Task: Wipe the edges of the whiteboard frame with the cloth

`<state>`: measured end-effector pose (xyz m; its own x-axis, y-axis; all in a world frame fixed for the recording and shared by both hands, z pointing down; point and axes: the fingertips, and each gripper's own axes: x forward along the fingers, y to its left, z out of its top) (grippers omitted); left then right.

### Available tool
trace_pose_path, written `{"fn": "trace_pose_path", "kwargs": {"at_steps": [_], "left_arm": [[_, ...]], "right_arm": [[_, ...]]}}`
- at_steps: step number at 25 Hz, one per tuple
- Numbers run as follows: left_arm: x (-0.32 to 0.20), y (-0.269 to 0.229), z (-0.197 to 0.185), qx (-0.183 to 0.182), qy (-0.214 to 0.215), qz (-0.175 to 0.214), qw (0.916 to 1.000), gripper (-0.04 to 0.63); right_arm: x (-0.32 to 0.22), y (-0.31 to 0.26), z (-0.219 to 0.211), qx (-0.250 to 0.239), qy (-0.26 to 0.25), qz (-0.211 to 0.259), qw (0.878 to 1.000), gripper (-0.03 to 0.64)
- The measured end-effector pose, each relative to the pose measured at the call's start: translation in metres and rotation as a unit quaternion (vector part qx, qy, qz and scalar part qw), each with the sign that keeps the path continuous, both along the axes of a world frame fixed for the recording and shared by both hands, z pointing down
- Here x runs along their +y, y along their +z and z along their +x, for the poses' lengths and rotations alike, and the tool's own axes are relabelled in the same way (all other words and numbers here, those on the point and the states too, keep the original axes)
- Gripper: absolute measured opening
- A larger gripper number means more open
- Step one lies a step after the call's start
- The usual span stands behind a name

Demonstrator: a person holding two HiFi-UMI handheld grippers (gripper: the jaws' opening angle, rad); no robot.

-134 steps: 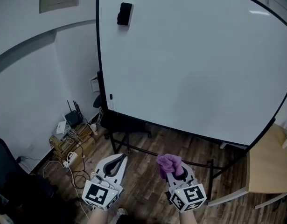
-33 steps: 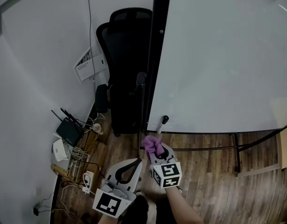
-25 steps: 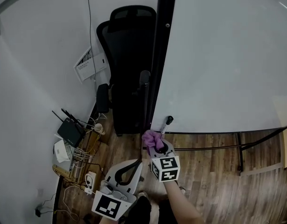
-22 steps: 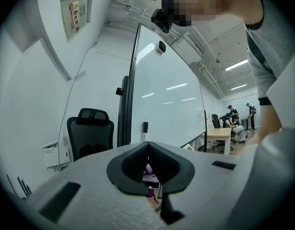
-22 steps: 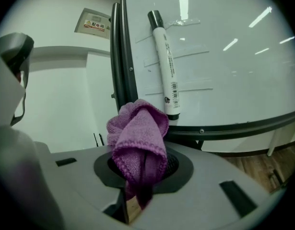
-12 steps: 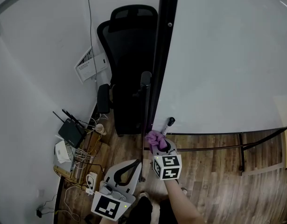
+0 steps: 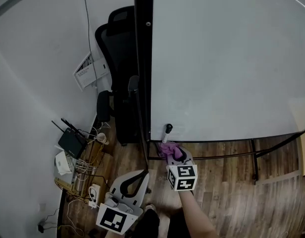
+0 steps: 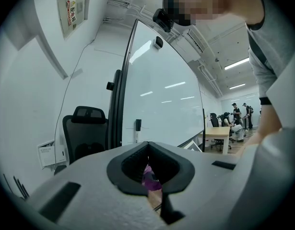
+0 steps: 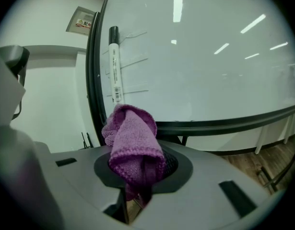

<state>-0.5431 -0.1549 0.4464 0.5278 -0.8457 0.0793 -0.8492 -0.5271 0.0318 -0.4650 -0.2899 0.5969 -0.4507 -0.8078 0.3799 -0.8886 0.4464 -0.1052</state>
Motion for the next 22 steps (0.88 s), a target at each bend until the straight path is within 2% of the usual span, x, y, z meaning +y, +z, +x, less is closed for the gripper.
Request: {"fn": "trace_pose_path", "kwargs": {"at_steps": [22], "left_arm": [[-0.016,-0.004,0.106,0.006,0.005,-0.004,1.0,0.017]], "right_arm": [[-0.011,-0.001,0.134,0.012,0.031,-0.009,0.999,0.08]]}}
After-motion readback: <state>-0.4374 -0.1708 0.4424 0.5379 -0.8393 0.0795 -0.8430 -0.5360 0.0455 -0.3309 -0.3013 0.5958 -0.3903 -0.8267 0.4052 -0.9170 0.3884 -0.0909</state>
